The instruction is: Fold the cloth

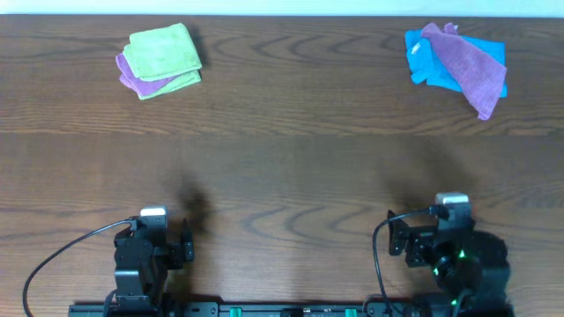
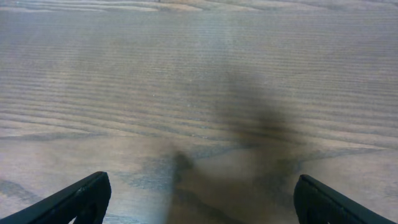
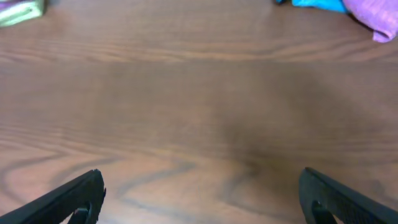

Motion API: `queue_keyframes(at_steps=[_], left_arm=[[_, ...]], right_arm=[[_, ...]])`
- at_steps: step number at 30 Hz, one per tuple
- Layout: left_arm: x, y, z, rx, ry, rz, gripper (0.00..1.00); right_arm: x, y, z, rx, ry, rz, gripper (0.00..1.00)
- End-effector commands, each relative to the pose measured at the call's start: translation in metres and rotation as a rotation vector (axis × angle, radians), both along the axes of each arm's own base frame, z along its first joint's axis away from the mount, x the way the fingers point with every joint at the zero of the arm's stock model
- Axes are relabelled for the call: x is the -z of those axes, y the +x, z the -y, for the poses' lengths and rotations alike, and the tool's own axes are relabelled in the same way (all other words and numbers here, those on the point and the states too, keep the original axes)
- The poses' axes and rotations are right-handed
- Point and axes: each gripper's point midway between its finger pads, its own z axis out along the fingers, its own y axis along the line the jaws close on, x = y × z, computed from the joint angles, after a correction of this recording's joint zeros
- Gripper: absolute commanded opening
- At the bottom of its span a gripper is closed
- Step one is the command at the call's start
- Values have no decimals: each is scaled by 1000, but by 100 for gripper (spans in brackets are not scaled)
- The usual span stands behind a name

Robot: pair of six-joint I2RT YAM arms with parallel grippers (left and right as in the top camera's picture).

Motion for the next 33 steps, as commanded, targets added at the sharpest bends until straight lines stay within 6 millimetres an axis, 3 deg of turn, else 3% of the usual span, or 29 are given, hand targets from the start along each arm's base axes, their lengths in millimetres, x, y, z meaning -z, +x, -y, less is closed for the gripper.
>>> queue_keyframes(at_steps=[1,6,16,33], left_arm=[[8,-2,-4,-25,0,-17,95],[8,-2,-4,-25,0,-17,95],[8,-2,-4,-25,0,-17,95],[8,-2,-4,-25,0,-17,95]], right_arm=[[25,1,10,22,-65,7,99],[46,8,14,24,-89,39,99],[70,9,21,29,-137,55,99],[73,7,22,55,-105,40,99]])
